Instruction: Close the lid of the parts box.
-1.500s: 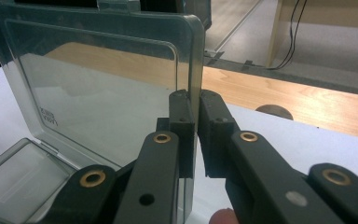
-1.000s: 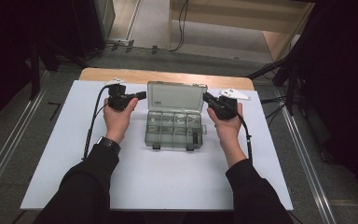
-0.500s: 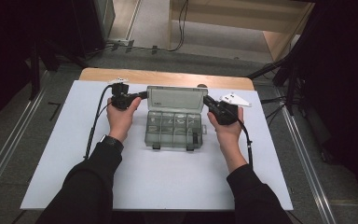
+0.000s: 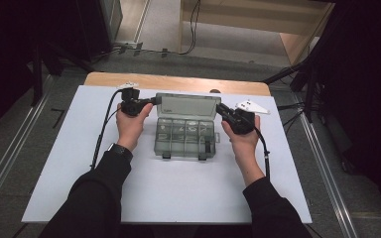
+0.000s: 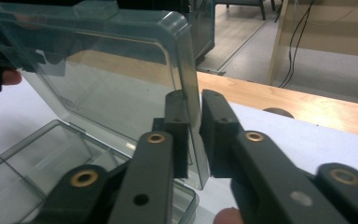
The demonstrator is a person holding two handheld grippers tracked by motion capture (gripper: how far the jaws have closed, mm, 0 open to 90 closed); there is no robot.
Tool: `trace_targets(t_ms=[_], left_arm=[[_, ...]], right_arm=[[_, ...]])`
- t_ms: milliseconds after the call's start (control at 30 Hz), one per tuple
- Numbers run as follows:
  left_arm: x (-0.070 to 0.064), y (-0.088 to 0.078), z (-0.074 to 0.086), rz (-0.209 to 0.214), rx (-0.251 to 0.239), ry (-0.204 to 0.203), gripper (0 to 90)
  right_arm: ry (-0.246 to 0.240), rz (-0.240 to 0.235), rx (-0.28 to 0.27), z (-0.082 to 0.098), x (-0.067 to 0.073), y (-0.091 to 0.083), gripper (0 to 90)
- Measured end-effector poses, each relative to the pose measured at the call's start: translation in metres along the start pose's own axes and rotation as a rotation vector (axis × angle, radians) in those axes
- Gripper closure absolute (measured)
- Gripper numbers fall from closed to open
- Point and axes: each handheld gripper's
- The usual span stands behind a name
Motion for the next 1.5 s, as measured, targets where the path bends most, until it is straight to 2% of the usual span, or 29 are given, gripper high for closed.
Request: trace_targets(t_ms=[200, 467, 567, 733, 867, 1000, 1200, 1367, 1500], left_arm=[[-0.002, 0.002, 0.0, 0.0, -0.005, 0.0, 89.1], [-0.003, 0.001, 0.0, -0.004, -0.008, 0.005, 89.1], [-0.004, 0.001, 0.0, -0.001, -0.006, 0.008, 89.1], [-0.005, 0.002, 0.001, 0.003, -0.005, 0.014, 89.1], [-0.007, 0.003, 0.001, 0.008, -0.003, 0.025, 89.1], [-0.009, 0.002, 0.001, 0.01, -0.012, 0.034, 89.0], [-0.01, 0.0, 0.002, 0.01, -0.01, 0.047, 89.0], [-0.01, -0.002, 0.003, 0.021, -0.019, 0.042, 88.9], [-0.011, -0.003, 0.004, 0.022, -0.02, 0.048, 88.9]], right_arm=[[0.032, -0.019, -0.005, -0.002, -0.006, -0.011, 52.8], [0.041, -0.068, -0.021, 0.004, -0.019, -0.023, 49.3], [0.055, -0.048, -0.012, 0.007, -0.027, -0.025, 53.9], [0.101, 0.001, 0.026, 0.009, -0.035, -0.02, 72.0], [0.143, -0.004, 0.06, 0.009, -0.038, -0.008, 80.5], [0.229, -0.047, 0.083, 0.013, -0.038, 0.005, 86.7], [0.229, -0.046, 0.113, 0.016, -0.031, 0.019, 87.3], [0.274, -0.064, 0.116, 0.016, -0.029, 0.022, 87.4], [0.278, -0.071, 0.118, 0.015, -0.027, 0.023, 87.4]])
Point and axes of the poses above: each handheld gripper's, and its own axes: y roughly forward along the jaws, z roughly out of its underside, x roughly to its left, and after that the axes turned 5 degrees about z, right-handed
